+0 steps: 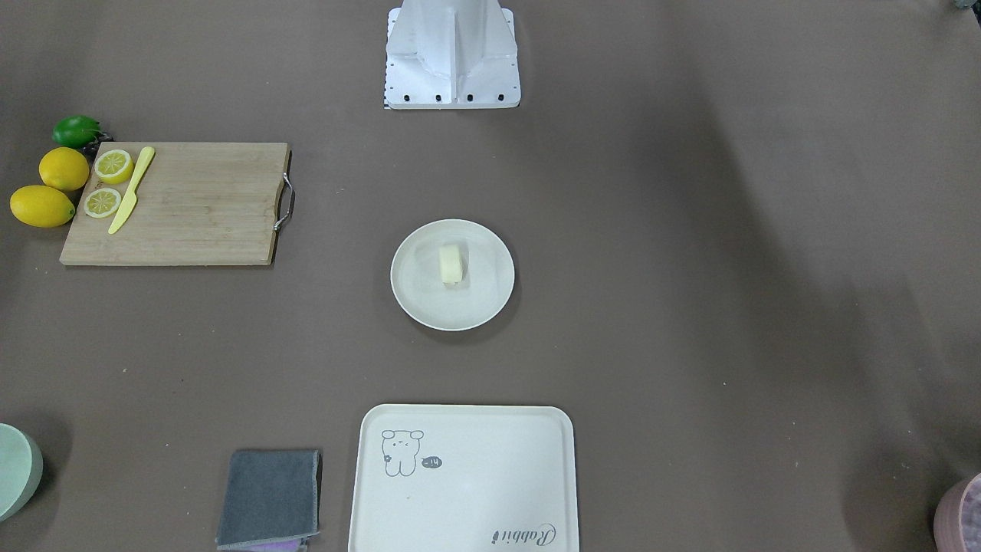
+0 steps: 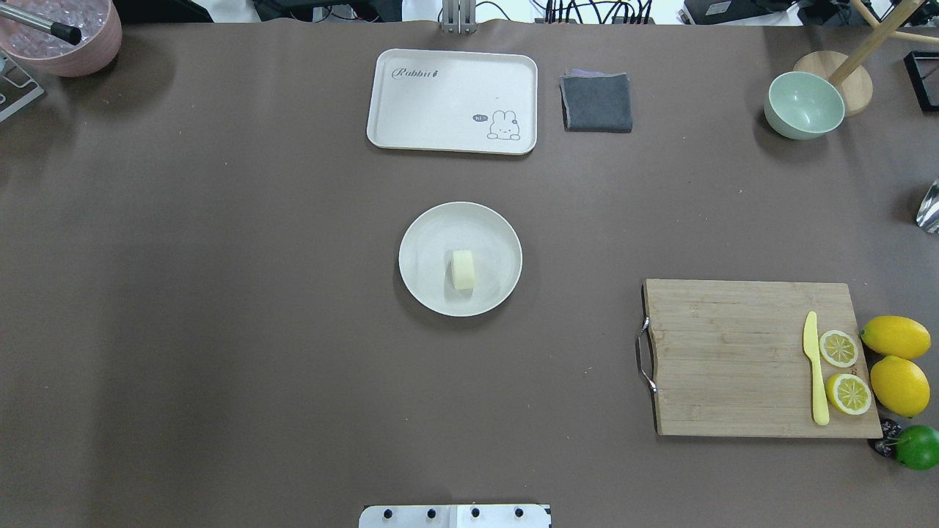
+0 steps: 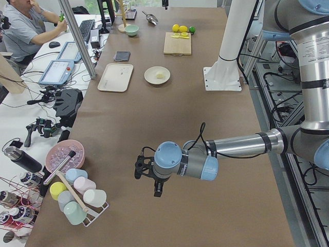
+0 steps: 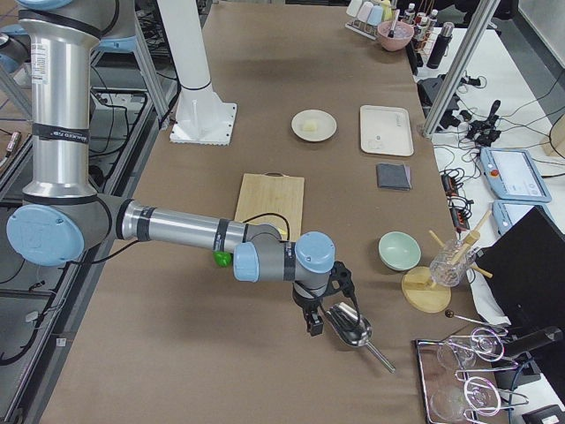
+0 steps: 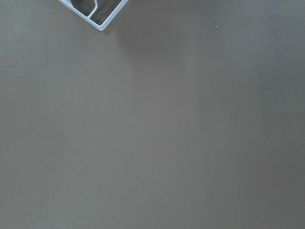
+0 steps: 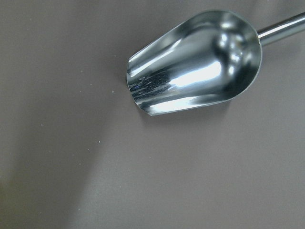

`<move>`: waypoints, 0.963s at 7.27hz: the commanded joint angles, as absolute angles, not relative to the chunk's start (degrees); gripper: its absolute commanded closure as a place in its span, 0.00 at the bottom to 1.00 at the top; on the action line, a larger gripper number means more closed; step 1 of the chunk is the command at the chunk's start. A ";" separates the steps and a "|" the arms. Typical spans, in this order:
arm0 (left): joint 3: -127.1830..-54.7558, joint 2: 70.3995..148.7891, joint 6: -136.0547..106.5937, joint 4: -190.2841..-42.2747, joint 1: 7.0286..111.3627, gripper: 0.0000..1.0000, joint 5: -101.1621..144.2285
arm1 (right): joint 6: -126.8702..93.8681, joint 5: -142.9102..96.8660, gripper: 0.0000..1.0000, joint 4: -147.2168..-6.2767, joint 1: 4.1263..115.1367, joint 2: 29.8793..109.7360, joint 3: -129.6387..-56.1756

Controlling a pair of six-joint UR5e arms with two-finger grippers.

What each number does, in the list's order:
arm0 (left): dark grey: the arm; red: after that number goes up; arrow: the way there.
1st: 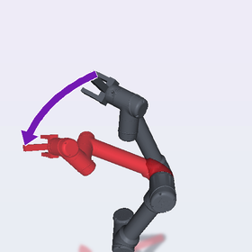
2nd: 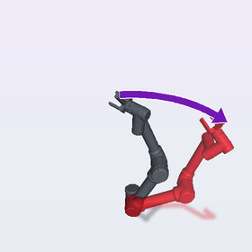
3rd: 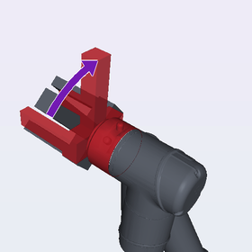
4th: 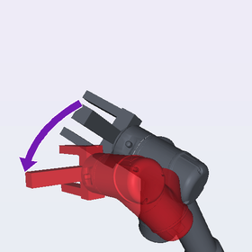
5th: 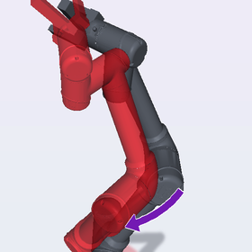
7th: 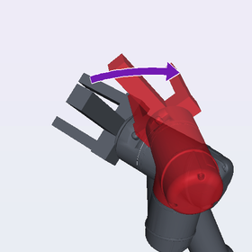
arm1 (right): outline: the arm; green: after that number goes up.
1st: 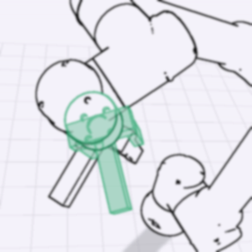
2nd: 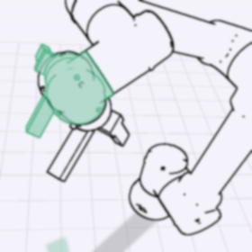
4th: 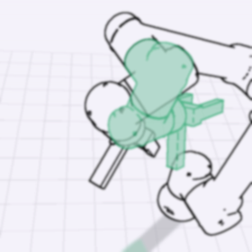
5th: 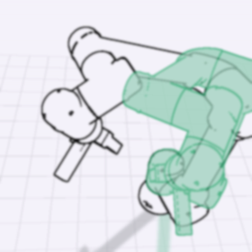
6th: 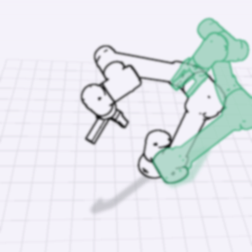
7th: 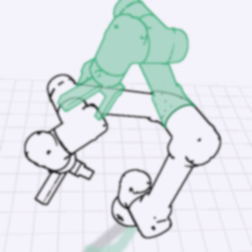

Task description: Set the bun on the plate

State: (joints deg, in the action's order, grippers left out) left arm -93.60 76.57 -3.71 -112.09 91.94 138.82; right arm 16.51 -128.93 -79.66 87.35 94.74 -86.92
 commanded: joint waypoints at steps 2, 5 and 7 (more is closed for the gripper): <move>-93.78 76.55 -3.52 -112.50 91.93 0.02 139.39 | 16.52 -128.76 0.00 -79.63 87.45 94.75 -86.23; -93.52 76.64 -3.34 -112.59 91.93 0.02 141.15 | 16.43 -128.93 0.00 -79.63 87.54 95.00 -87.10; -93.43 76.55 -3.34 -114.07 91.93 0.02 140.71 | 16.61 -128.85 0.00 -79.54 87.54 95.01 -87.01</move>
State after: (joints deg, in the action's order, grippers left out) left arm -93.57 76.61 -3.34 -112.98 91.92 140.91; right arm 16.51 -128.87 -79.57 87.49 94.95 -87.01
